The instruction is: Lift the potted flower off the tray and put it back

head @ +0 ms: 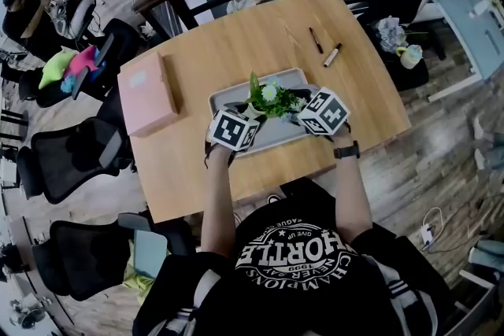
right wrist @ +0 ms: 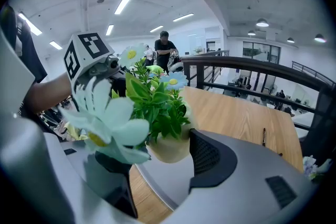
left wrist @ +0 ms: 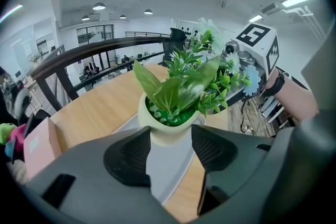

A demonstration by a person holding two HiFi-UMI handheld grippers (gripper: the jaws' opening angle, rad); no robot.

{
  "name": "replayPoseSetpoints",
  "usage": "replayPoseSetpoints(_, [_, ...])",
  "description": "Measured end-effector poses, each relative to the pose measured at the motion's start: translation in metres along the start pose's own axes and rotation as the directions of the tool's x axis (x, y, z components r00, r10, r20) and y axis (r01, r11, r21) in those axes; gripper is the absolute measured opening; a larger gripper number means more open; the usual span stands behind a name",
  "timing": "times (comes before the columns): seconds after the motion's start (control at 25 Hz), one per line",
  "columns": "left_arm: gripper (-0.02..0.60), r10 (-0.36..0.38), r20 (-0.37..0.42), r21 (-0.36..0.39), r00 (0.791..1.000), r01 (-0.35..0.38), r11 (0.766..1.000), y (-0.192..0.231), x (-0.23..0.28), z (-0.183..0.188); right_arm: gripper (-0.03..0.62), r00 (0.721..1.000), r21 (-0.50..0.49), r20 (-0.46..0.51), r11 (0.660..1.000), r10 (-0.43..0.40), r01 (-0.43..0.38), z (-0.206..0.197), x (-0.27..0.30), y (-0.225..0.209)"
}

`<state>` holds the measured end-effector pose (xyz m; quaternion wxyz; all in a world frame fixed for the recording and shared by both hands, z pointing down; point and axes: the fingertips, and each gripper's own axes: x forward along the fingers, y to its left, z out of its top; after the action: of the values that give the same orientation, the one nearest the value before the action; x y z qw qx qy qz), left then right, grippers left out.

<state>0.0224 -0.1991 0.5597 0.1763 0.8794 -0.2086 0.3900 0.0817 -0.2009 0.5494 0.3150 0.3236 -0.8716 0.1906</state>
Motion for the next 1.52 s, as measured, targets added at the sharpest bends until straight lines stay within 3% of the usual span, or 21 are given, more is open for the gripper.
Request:
replayPoseSetpoints(0.6, [0.262, -0.039, -0.039, -0.030, 0.998, 0.037, 0.999, 0.016, 0.033, -0.008, 0.313, 0.999, 0.030, -0.051, 0.999, 0.013, -0.012, -0.014, 0.026, -0.020])
replayPoseSetpoints(1.52, [0.259, -0.040, -0.110, -0.109, 0.993, 0.028, 0.994, 0.056, 0.065, -0.027, 0.311, 0.990, 0.048, -0.122, 0.997, 0.065, -0.059, -0.026, 0.075, -0.044])
